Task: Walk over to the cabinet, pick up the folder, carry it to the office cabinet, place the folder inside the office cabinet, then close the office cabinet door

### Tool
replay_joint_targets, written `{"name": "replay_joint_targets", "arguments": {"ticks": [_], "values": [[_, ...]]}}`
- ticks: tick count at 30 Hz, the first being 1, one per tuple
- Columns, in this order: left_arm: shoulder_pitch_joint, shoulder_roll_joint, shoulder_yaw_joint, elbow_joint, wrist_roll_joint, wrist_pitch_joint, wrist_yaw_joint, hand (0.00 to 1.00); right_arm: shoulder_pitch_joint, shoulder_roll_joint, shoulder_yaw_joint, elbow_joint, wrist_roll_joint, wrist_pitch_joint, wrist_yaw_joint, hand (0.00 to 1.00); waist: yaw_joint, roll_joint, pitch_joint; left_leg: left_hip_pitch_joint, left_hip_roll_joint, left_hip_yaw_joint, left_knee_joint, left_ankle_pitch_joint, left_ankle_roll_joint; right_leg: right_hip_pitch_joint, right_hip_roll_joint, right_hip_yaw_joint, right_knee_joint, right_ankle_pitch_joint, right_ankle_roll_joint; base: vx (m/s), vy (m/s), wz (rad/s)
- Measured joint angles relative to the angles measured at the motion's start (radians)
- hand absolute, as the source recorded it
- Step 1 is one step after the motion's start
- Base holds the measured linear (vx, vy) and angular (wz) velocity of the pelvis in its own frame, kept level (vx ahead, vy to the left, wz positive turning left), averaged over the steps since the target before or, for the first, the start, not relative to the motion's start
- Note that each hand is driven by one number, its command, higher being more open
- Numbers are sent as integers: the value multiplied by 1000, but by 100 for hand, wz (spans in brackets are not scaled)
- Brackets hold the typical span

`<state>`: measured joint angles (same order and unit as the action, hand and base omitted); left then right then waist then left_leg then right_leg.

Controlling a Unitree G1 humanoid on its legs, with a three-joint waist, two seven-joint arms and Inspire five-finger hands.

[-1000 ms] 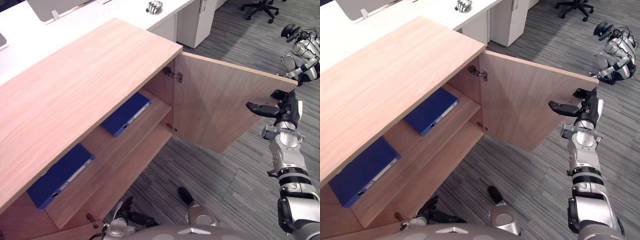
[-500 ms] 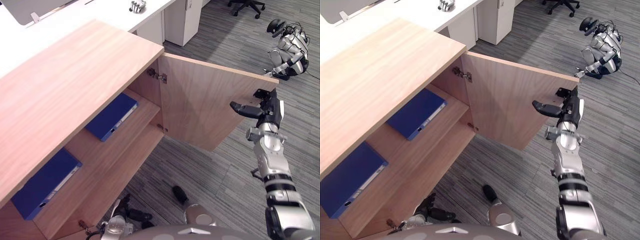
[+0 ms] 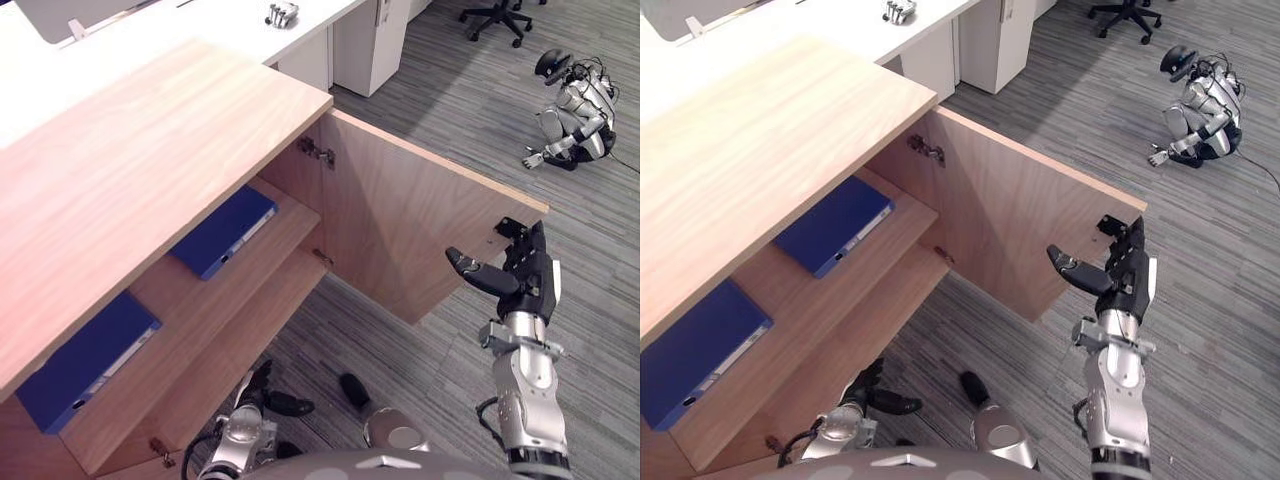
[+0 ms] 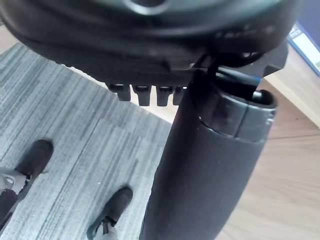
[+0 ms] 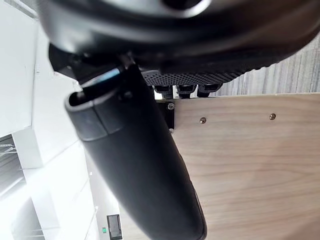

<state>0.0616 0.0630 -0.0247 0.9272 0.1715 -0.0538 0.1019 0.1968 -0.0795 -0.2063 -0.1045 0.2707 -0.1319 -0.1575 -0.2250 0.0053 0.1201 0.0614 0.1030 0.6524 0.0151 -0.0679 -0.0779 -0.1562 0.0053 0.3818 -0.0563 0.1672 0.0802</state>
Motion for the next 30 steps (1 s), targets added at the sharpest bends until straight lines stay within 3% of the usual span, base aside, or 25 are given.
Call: {"name": "replay_joint_targets", "arguments": {"ticks": [6, 17, 26, 30], "values": [[13, 2, -14, 5, 36, 14, 1, 100, 199, 88, 87, -145, -34, -1, 0, 100, 0, -20, -2, 29, -8, -5, -30, 10, -5, 21, -2, -7, 2, -1, 1, 31, -19, 4], [44, 11, -95, -1, 74, 16, -2, 100, 483, 81, 287, -262, -3, -1, 37, 100, 0, -82, -37, 61, -28, -28, -74, 28, 6, 25, -5, -26, 65, -41, 14, 9, -23, 5], [73, 98, -154, -50, 114, 17, -25, 100, 611, -15, 419, -305, 113, 7, 70, 100, 9, -164, -34, 52, -36, -113, -85, 48, 18, 34, -21, -86, 81, -54, 19, 17, -28, 21], [30, 172, -139, 20, 125, 12, -63, 100, 613, -95, 473, -292, 134, 44, 109, 100, 36, -194, -32, 38, -41, -144, -110, 75, 22, 24, -30, -126, 86, -71, 29, 5, -17, 20]]}}
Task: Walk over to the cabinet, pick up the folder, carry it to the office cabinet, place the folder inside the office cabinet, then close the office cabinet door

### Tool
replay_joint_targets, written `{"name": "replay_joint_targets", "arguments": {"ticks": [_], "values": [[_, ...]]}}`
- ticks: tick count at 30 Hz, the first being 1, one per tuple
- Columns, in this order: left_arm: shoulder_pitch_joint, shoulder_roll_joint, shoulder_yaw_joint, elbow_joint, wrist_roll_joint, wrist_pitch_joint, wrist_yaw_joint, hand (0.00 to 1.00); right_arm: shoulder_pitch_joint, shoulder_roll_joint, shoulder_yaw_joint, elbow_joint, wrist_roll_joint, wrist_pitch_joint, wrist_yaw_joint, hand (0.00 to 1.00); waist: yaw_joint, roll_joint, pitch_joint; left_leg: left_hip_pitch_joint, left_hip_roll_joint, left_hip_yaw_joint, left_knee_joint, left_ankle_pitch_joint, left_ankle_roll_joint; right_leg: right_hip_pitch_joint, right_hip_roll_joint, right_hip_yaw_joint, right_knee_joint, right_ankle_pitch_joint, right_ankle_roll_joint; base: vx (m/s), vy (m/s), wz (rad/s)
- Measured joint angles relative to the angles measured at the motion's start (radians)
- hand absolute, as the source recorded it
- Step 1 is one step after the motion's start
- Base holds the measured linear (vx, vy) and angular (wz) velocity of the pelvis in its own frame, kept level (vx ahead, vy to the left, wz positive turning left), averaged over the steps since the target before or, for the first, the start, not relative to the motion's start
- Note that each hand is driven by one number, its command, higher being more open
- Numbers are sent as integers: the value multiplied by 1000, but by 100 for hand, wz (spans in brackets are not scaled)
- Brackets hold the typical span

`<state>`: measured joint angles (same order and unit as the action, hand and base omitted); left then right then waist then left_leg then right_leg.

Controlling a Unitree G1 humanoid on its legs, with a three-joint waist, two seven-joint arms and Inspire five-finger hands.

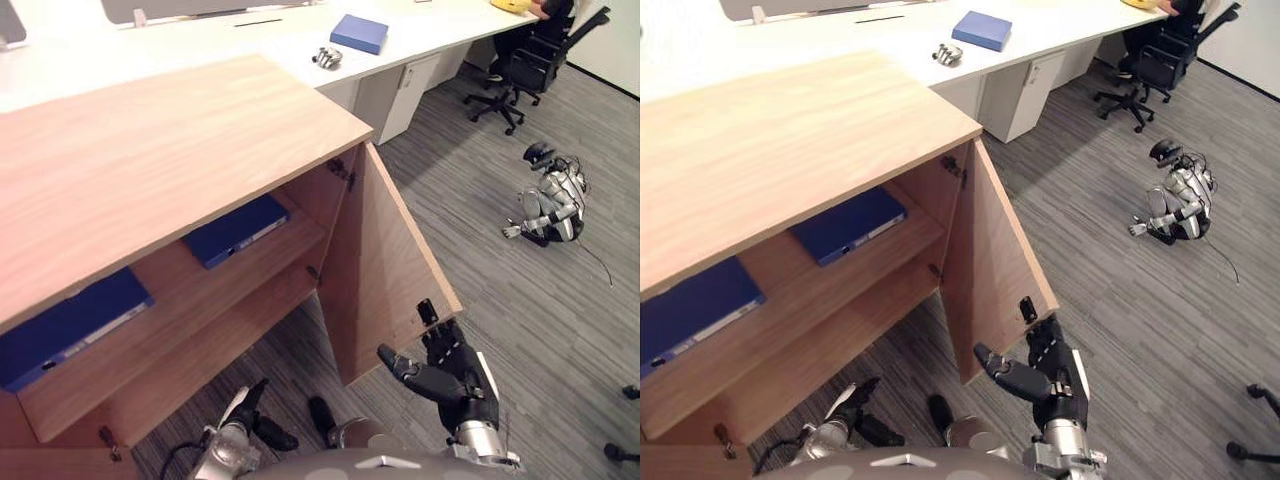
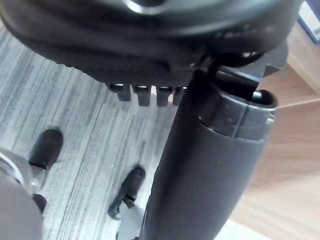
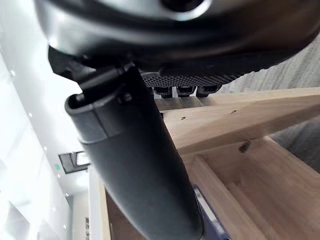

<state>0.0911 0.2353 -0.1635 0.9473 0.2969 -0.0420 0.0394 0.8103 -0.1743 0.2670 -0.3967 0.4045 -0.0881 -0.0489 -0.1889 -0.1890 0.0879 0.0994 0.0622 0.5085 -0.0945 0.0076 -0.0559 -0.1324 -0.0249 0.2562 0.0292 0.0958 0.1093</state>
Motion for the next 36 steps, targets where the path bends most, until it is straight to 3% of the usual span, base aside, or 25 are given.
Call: {"name": "replay_joint_targets", "arguments": {"ticks": [5, 9, 14, 21, 27, 30, 36], "values": [[-20, 41, 75, 8, -5, 0, 14, 100, -18, -39, 83, -1, 33, 9, 111, 100, 23, -8, -2, -27, -2, -55, 0, 21, 9, -1, -13, -41, 6, -18, 11, -9, -6, 34], [-31, 23, 110, 21, -13, 1, 32, 100, -172, -14, 152, 30, 30, 38, 151, 100, 65, -9, -2, -60, -22, -115, -1, 40, 25, -4, -42, -92, 7, -21, 7, -14, 25, 52], [-7, 12, 123, 24, -18, 9, 44, 100, -357, 29, 135, 110, 24, 37, 141, 100, 85, -17, -8, -85, -50, -170, -1, 51, 40, -4, -77, -142, 7, -20, 4, 46, 55, 44], [-10, 2, 148, 24, -28, 8, 57, 100, -561, 26, 17, 258, -69, 34, 79, 100, 126, -2, 0, -105, -82, -217, -1, 36, 62, 14, -107, -192, -10, -28, -3, 61, 56, 23], [-19, -17, 150, 24, -52, 8, 64, 100, -737, 18, -95, 412, -131, 13, 0, 100, 144, 51, 37, -119, -100, -271, -1, 36, 79, 33, -128, -244, -18, -35, -14, 61, 49, 26], [-12, -14, 152, 19, -54, 8, 68, 100, -723, 16, -118, 427, -155, -14, -21, 100, 151, 67, 47, -120, -97, -282, -1, 36, 79, 34, -126, -253, -18, -42, -12, 42, 21, 9], [-17, -37, 150, 18, -62, 7, 66, 100, -753, 15, -177, 529, -196, -9, -36, 100, 156, 97, 53, -122, -91, -327, -1, 40, 72, 50, -120, -303, -15, -60, -12, 13, -7, 23]]}}
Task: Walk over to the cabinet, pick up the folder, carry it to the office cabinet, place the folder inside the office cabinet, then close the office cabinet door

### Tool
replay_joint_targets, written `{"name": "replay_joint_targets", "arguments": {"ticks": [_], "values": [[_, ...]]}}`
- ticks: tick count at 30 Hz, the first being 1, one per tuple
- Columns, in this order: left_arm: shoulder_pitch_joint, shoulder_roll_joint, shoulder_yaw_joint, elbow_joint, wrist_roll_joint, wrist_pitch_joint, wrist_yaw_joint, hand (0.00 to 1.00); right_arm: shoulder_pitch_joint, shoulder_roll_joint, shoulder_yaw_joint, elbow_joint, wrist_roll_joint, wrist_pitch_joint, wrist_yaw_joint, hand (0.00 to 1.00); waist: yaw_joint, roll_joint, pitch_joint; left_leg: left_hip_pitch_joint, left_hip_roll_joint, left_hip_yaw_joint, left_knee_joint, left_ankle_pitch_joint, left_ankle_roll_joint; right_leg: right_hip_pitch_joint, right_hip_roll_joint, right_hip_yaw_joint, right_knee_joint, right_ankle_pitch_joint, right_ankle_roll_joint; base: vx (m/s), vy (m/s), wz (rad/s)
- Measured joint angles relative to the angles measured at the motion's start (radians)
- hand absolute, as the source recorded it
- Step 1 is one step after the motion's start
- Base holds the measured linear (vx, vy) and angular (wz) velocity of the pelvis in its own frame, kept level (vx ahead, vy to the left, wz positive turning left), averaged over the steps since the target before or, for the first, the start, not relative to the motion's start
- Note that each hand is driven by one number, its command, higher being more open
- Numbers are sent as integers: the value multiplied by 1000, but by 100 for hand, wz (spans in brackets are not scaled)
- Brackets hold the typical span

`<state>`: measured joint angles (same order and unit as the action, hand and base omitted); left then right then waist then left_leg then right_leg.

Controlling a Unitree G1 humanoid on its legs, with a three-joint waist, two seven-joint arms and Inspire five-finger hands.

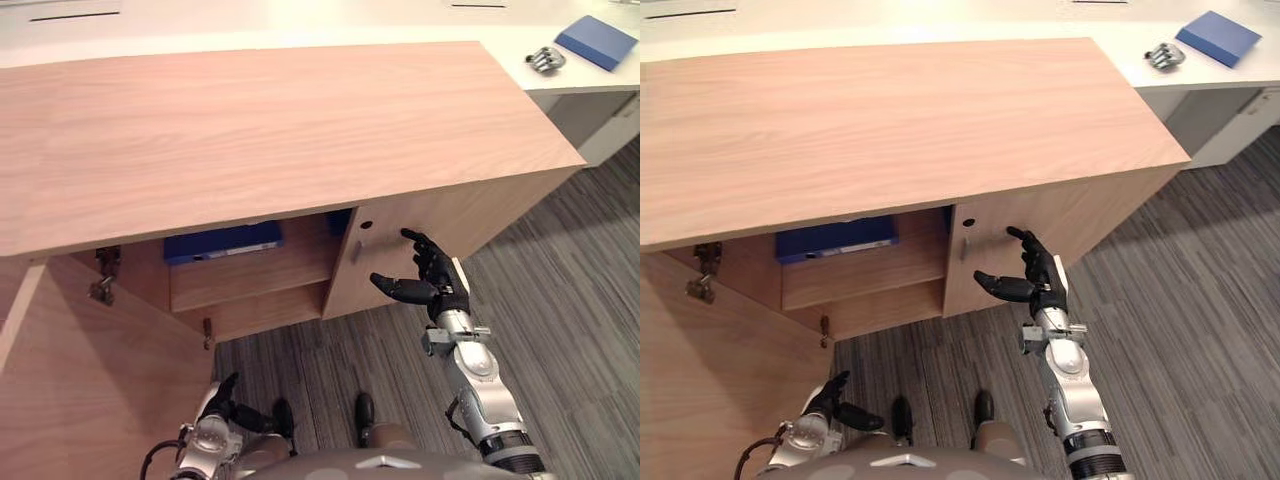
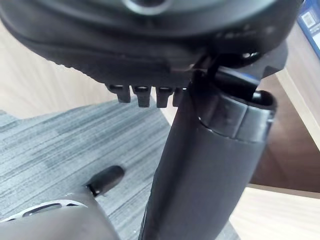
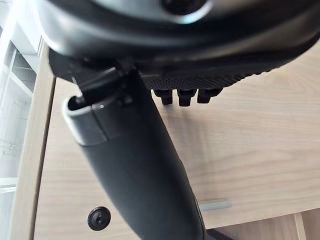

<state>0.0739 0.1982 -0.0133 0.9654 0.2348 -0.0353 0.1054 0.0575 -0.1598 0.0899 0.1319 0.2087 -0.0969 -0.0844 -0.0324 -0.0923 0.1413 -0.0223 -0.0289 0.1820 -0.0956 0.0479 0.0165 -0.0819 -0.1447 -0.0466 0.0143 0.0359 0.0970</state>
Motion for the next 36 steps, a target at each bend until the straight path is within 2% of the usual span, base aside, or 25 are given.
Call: {"name": "replay_joint_targets", "arguments": {"ticks": [8, 13, 20, 23, 26, 29, 31, 33, 34, 36], "values": [[-1, -15, 0, -2, -9, 0, 0, 100, 35, 65, -25, 150, -92, 6, 17, 100, 1, 18, -1, 21, 17, 6, 0, -6, -16, 22, 15, 2, -10, -4, -5, 16, -8, -3], [0, -24, 0, -3, -9, 0, 2, 100, 86, 117, -32, 291, -134, 10, 17, 100, 1, 23, -3, 47, 31, 53, 0, -20, -30, 25, 33, 46, -10, -5, -7, 10, -14, -26], [-1, -73, -2, -10, -12, -1, 3, 100, 110, 122, -72, 474, -209, 27, 6, 100, -2, 48, -8, 74, 41, 93, 1, -32, -38, 27, 45, 84, -3, -6, -9, 3, -7, -20], [0, -79, -2, -11, -31, -1, 3, 100, 109, 116, -75, 515, -209, 36, -8, 100, -2, 50, -6, 66, 47, 102, 7, -34, -38, 2, 48, 96, 35, -21, -8, -26, -10, -9], [1, -77, -1, -24, -50, -1, 3, 100, 100, 118, -87, 551, -207, 39, -12, 100, 0, 44, -3, 11, 46, 80, 86, -69, -31, -63, 37, 101, 153, -81, -1, -34, -20, 15], [3, -76, 4, -34, -77, -1, 9, 100, 93, 120, -115, 591, -206, 47, -15, 100, 5, 51, -5, -21, 46, 21, 141, -101, -32, -75, 28, 99, 231, -125, 3, 3, -30, 60], [1, -75, 23, -40, -98, -4, 18, 100, 93, 120, -117, 595, -206, 50, -14, 100, 5, 60, -3, -44, 58, -42, 152, -99, -37, -75, 42, 161, 255, -125, 3, 41, -13, 84], [14, -66, 47, -41, -118, -6, 29, 100, 82, 126, -117, 602, -206, 50, -13, 100, 18, 46, -13, -63, 64, -79, 151, -86, -57, -71, 51, 184, 248, -143, 8, 62, -59, 60], [22, -64, 69, -40, -131, -7, 29, 100, 73, 127, -117, 603, -206, 50, -13, 100, 23, 39, -17, -73, 64, -96, 149, -70, -61, -65, 49, 172, 232, -159, 0, 68, -90, 45], [24, -66, 79, -35, -149, -6, 41, 100, 59, 123, -124, 605, -206, 49, -15, 100, 23, 43, -17, -76, 69, -130, 144, -50, -74, -41, 53, 137, 202, -163, -7, 56, -110, 67]]}}
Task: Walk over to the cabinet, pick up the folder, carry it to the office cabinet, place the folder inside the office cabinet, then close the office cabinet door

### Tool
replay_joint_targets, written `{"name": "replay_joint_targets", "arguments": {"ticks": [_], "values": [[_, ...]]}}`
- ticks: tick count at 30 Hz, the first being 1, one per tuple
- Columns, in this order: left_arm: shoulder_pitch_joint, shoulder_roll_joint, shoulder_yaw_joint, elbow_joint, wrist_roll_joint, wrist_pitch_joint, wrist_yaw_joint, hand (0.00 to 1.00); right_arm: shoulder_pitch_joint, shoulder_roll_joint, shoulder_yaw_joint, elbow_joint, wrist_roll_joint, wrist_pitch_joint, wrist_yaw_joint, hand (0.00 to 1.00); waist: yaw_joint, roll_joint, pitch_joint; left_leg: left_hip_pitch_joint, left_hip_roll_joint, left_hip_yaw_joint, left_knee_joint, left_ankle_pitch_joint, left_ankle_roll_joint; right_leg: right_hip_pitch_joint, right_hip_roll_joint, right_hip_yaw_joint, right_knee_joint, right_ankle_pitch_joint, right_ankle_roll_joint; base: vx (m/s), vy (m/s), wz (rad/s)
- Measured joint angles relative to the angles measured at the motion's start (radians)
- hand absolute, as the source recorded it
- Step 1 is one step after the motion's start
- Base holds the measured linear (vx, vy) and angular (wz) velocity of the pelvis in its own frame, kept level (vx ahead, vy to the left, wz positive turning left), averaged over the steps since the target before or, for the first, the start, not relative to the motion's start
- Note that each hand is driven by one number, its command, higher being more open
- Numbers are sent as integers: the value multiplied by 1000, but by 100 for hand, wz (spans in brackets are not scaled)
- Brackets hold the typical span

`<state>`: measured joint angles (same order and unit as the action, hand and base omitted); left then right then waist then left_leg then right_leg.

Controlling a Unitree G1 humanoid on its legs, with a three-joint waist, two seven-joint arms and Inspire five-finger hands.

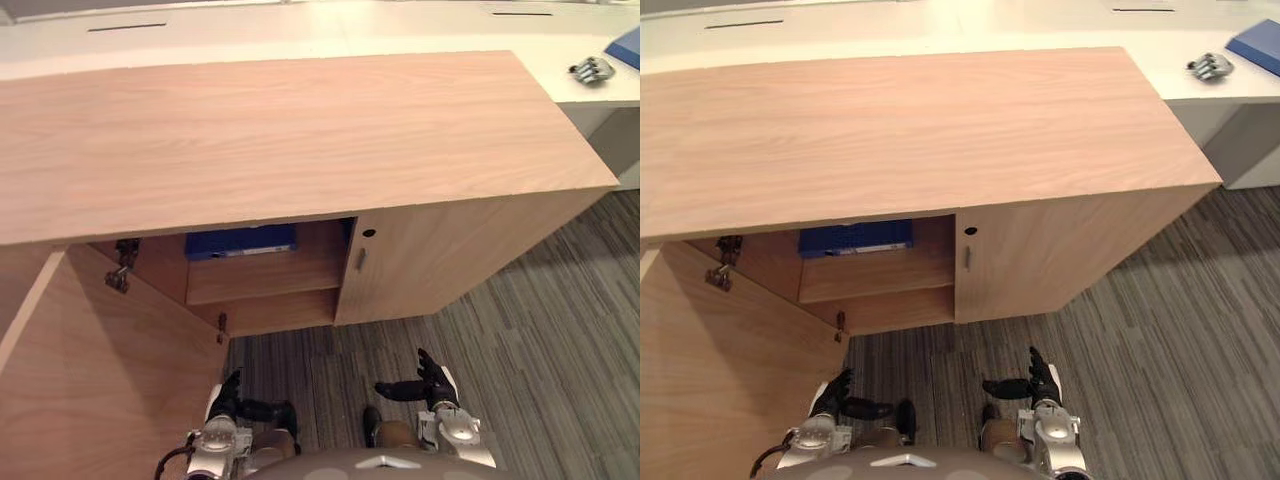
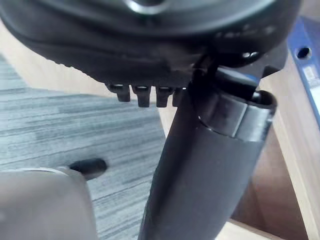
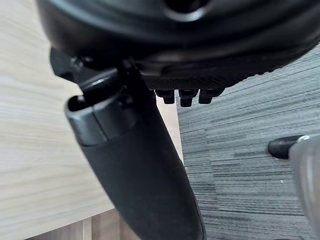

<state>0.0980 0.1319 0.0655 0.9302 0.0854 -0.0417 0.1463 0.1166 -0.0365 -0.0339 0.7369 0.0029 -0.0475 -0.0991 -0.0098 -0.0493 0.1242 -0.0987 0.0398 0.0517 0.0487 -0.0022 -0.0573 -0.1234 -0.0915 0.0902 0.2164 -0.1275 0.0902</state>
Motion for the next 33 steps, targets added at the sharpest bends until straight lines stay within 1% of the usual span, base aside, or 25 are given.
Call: {"name": "replay_joint_targets", "arguments": {"ticks": [1, 3, 4, 5, 6, 7, 8, 9, 10, 11, 12, 13, 15, 16, 18, 21, 23, 29, 31, 33], "values": [[0, -5, 0, 0, -2, -1, 1, 100, 0, 1, -21, 1, 1, 0, 0, 100, -2, 9, -4, -13, 5, -45, 0, 13, -10, 14, 6, -40, -8, -3, -6, 23, -132, 89], [-3, -13, 0, -1, -8, -2, 5, 100, 3, -3, -33, 3, 3, 0, -6, 100, -4, 16, -3, -27, 6, -94, -1, 30, -19, 27, 9, -90, -15, -8, -14, -22, -95, 80], [-4, -17, 0, -2, -12, -2, 7, 100, 4, -4, -36, 3, 3, -1, -11, 100, -3, 17, -2, -33, 7, -104, -7, 42, -20, 28, 9, -107, -15, -9, -17, -56, -72, 79], [-3, -26, 1, -2, -19, -2, 10, 100, 3, -4, -48, 4, 5, -1, -17, 100, -4, 22, -1, -41, 7, -110, -27, 67, -18, 27, 9, -138, -15, -14, -29, -88, -80, 77], [-3, -36, 3, -1, -33, -1, 10, 100, 3, -4, -65, 5, 10, -2, -23, 100, -4, 31, 1, -44, 14, -94, -46, 76, -8, 25, 9, -168, -11, -16, -38, -102, -68, 66], [-3, -42, 12, -1, -37, -1, 9, 100, 3, -5, -66, 6, 13, -2, -27, 100, -2, 36, 2, -44, 21, -76, -51, 68, -7, 24, 9, -178, -8, -17, -41, -140, -48, 49], [-2, -52, 37, 1, -37, -1, 10, 100, 3, -6, -67, 6, 25, -2, -35, 100, -2, 41, 1, -43, 29, -24, -64, 54, -9, 23, 4, -197, -11, -18, -45, -123, -11, 40], [1, -55, 43, 5, -37, -1, 10, 100, 6, 0, -68, 4, 39, -2, -38, 100, -4, 33, 3, -35, 18, 0, -72, 42, -6, 24, -20, -213, -21, -18, -46, -106, 18, 42], [-3, -58, 49, 7, -38, -1, 8, 100, 8, 0, -74, 5, 39, -3, -39, 100, -8, 25, 9, -40, 8, 22, -25, 36, 0, 29, -34, -220, -22, -18, -46, -33, 73, 41], [-2, -70, 65, 7, -37, -1, 7, 100, 18, -3, -86, 5, 39, -3, -40, 100, -9, 27, 8, -40, -12, 59, 88, 9, 16, 39, -54, -226, -25, -22, -41, 26, 102, 33], [10, -80, 73, 6, -36, -2, 7, 100, 27, -8, -95, 3, 40, -3, -42, 100, -15, 56, -6, -25, -8, 93, 75, -38, 27, 44, -45, -233, -24, -29, -27, 49, 97, 30], [11, -79, 80, 8, -36, -1, 7, 100, 23, -8, -103, 10, 40, -2, -42, 100, -17, 62, -9, -17, -10, 93, 53, -35, 38, 43, -47, -236, -22, -30, -23, 68, 85, 15], [21, -76, 89, 6, -36, 1, 13, 100, 26, 11, -101, 12, 41, -3, -39, 100, -17, 50, -7, 37, -40, 89, -67, 20, 49, 66, -59, -235, -65, -14, -3, 79, 86, 14], [22, -75, 89, 6, -36, 1, 14, 100, 27, 17, -102, 14, 41, -3, -40, 100, -17, 49, -7, 50, -44, 82, -91, 31, 52, 77, -61, -240, -76, -10, 0, 101, 75, 23], [25, -74, 93, 5, -36, 1, 15, 100, 30, 39, -102, 23, 41, -2, -42, 100, -16, 39, -6, 92, -64, 68, -135, 44, 54, 122, -67, -249, -110, -1, 8, 101, 61, 22], [27, -71, 99, 4, -35, 1, 17, 100, 25, 47, -102, 23, 41, -2, -42, 100, -18, 26, -8, 119, -73, 44, -135, 44, 54, 174, -71, -250, -131, -1, 8, 81, 19, 27], [34, -70, 101, -2, -37, 0, 19, 100, 12, 44, -103, 28, 41, -3, -42, 100, -18, 20, -11, 125, -71, 37, -135, 45, 54, 185, -68, -250, -132, -1, 6, 38, -38, 23], [43, -73, 137, -2, -70, -1, 33, 100, -27, 35, -103, 66, 40, -4, -44, 100, -16, 18, -11, 152, -60, 20, -138, 51, 44, 222, -55, -256, -132, -6, -4, -40, -61, 10], [45, -77, 171, -2, -112, -1, 49, 100, -26, 34, -103, 67, 39, -4, -48, 100, -16, 18, -11, 153, -56, 12, -143, 54, 40, 226, -51, -262, -132, -8, -8, -111, -64, 10], [52, -80, 228, -4, -163, -1, 72, 100, -24, 35, -104, 86, 39, -3, -60, 100, -16, 15, -10, 155, -51, -12, -144, 60, 36, 235, -45, -277, -131, -13, -14, -113, -57, 19]]}}
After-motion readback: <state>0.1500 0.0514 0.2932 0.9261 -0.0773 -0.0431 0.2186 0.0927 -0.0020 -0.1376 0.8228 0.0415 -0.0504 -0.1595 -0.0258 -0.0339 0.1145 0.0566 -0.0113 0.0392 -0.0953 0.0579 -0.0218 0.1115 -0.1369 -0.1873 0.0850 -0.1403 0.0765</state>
